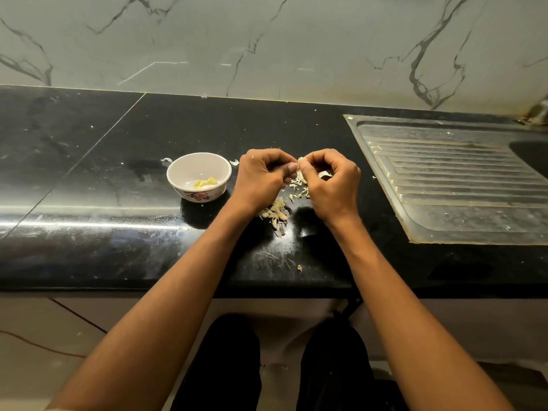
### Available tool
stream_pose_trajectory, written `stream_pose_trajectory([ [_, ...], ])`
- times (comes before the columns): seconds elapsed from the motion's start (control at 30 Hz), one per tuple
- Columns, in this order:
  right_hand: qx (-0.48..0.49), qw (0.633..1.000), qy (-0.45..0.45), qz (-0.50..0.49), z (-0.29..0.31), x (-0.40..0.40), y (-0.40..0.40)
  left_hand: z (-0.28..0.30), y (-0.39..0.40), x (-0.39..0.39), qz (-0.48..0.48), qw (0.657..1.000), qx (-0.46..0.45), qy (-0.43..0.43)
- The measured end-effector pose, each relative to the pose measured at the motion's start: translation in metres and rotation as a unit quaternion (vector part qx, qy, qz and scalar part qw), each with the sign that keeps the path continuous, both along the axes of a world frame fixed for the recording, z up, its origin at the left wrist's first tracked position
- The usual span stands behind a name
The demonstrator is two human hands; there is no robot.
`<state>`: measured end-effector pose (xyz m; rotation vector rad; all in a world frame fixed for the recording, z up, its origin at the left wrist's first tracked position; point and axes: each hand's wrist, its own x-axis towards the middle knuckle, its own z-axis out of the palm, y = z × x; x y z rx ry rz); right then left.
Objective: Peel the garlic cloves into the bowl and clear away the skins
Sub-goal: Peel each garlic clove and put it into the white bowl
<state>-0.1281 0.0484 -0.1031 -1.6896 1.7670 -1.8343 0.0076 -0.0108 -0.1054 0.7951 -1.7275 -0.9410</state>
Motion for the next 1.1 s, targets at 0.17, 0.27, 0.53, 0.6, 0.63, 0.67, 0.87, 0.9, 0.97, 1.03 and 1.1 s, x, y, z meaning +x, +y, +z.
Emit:
stream_pose_trajectory([
  [0.17,-0.017,0.999,0.050,0.009,-0.0004,0.0015,0.0021,-0.0006,-0.0031,-0.0002,-0.005,1.000,0.020,0.002],
  [0.27,0.005,1.000,0.028,0.002,-0.0012,0.0010,-0.0003,0.0008,-0.0034,-0.0003,-0.029,0.996,0.076,0.037],
  [0.53,0.063,0.998,0.016,0.023,-0.0033,0.0006,-0.0037,0.0022,-0.0020,-0.0027,-0.057,0.985,0.137,0.087],
  [0.6,0.080,0.996,0.017,0.031,-0.0039,0.0002,-0.0047,0.0018,-0.0016,-0.0041,-0.050,0.988,0.122,0.078],
  [0.63,0.091,0.995,0.014,0.035,-0.0042,-0.0005,-0.0055,0.0013,-0.0015,-0.0046,-0.047,0.989,0.115,0.075],
  [0.67,0.100,0.994,0.006,0.039,-0.0044,-0.0010,-0.0063,0.0008,-0.0014,-0.0048,-0.045,0.991,0.107,0.071],
  [0.87,0.132,0.983,-0.106,0.073,-0.0039,0.0009,-0.0060,0.0019,0.0009,-0.0065,-0.031,0.995,0.055,0.075],
  [0.9,0.136,0.979,-0.129,0.085,-0.0034,0.0015,-0.0056,0.0031,0.0022,-0.0067,-0.029,0.995,0.049,0.077],
  [0.97,0.140,0.969,-0.172,0.112,-0.0013,0.0033,-0.0044,0.0047,0.0034,-0.0062,-0.025,0.996,0.040,0.078],
  [1.03,0.133,0.958,-0.217,0.133,0.0010,0.0049,-0.0030,0.0053,0.0025,-0.0054,-0.019,0.996,0.043,0.079],
  [1.1,0.114,0.954,-0.242,0.136,0.0036,0.0039,-0.0011,0.0042,0.0003,-0.0053,-0.009,0.995,0.057,0.085],
])
